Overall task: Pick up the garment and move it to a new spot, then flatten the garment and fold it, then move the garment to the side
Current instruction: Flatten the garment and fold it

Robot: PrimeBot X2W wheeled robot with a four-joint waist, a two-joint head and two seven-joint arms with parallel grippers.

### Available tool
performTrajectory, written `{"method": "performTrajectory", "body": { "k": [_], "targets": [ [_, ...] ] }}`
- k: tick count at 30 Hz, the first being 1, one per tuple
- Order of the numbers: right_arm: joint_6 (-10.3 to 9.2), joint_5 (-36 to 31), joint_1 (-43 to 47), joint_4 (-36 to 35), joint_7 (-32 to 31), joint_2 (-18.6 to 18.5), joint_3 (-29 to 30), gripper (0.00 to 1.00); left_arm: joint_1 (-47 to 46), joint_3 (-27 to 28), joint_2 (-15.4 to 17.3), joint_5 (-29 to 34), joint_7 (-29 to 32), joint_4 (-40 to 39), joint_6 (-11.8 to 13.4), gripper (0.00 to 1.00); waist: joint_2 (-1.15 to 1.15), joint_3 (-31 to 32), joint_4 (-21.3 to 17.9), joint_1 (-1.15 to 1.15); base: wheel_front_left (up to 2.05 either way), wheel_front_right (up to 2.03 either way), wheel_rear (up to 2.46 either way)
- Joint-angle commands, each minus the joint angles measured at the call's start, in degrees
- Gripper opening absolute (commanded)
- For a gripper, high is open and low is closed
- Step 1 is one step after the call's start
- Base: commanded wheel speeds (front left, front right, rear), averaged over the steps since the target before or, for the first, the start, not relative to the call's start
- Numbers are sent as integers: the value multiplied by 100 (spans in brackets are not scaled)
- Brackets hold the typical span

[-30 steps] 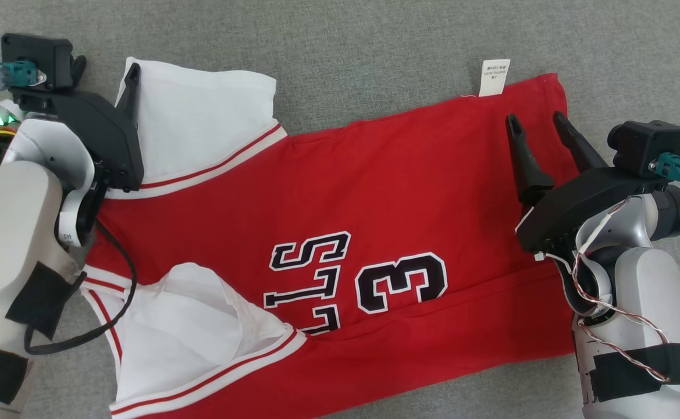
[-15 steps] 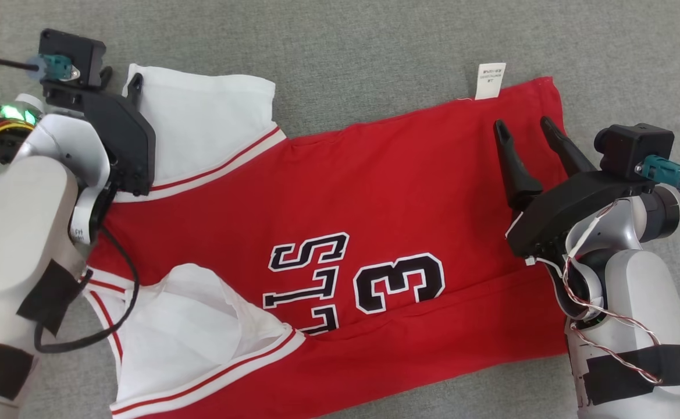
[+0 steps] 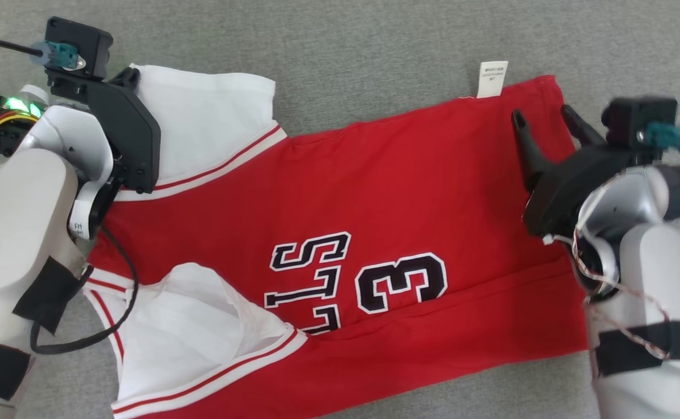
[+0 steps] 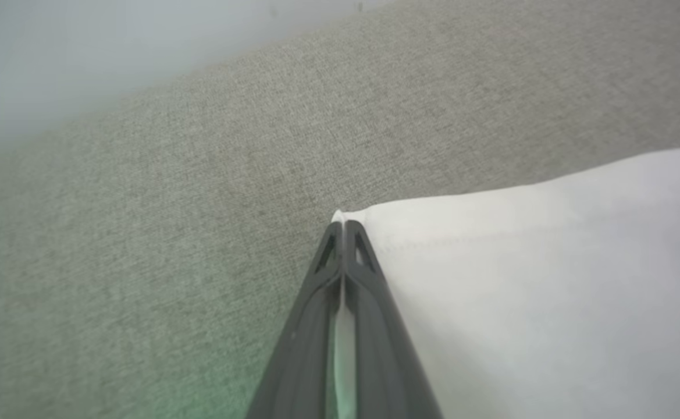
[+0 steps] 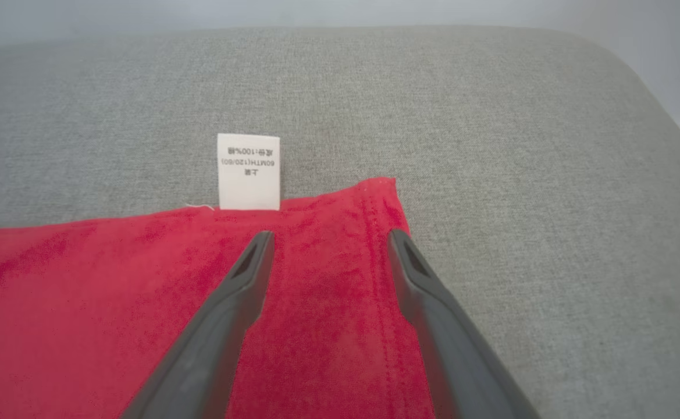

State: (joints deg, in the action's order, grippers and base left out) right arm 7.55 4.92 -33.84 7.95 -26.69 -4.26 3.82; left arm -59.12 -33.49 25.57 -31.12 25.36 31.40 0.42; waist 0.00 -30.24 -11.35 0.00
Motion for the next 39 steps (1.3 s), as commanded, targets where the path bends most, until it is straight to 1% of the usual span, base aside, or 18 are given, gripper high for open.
{"method": "performTrajectory", "body": {
  "k": [1,4,9,13,19,25,27,29,31,34,36,37,38,39],
  "targets": [
    [-13,-139,-215,39,-158,-74,31,100,158,-28,25,-54,94,12,-45,0,0,-13,78,0,0,0,0],
    [-13,-622,-469,232,-581,-265,79,100,160,-24,33,-100,125,-120,-31,0,0,-12,163,0,0,0,0],
    [-13,-1043,-800,450,-950,-277,246,100,166,-38,31,-131,109,-295,-27,0,0,-15,282,0,0,0,0],
    [-13,-1235,-918,551,-1042,-314,320,100,187,-55,101,-98,69,-364,-35,0,0,4,298,0,0,0,0],
    [-13,-1260,-944,627,-1123,-371,428,100,169,-83,119,-125,88,-405,-49,0,0,25,295,0,0,0,0],
    [-13,-1012,-961,792,-1273,-480,326,100,166,-91,146,-145,85,-431,-15,0,0,29,252,0,0,0,0],
    [-13,-937,-1008,916,-1287,-533,244,90,165,-97,138,-161,80,-433,-10,0,0,14,253,0,0,0,0],
    [-13,-869,-1098,1043,-1214,-609,197,85,166,-106,129,-176,62,-424,-6,0,0,0,262,0,0,0,0],
    [-13,-828,-1166,1158,-1179,-643,145,84,178,-113,133,-181,61,-429,-1,0,0,-7,274,0,0,0,0],
    [-13,-739,-1273,1337,-1142,-692,17,79,181,-120,146,-205,52,-434,-17,0,0,-12,306,0,0,0,0],
    [-13,-676,-1330,1478,-1168,-728,-57,78,191,-117,164,-221,39,-436,-29,0,0,-12,327,0,0,0,0],
    [-13,-636,-1351,1557,-1215,-723,-71,74,194,-117,172,-215,32,-435,-27,0,0,-11,336,0,0,0,0],
    [-13,-629,-1369,1635,-1245,-733,-104,60,192,-118,173,-229,28,-431,-33,0,0,-10,345,0,0,0,0],
    [-13,-595,-1382,1697,-1284,-733,-107,55,192,-119,174,-240,22,-428,-42,0,0,-8,354,0,0,0,0]
  ]
}}
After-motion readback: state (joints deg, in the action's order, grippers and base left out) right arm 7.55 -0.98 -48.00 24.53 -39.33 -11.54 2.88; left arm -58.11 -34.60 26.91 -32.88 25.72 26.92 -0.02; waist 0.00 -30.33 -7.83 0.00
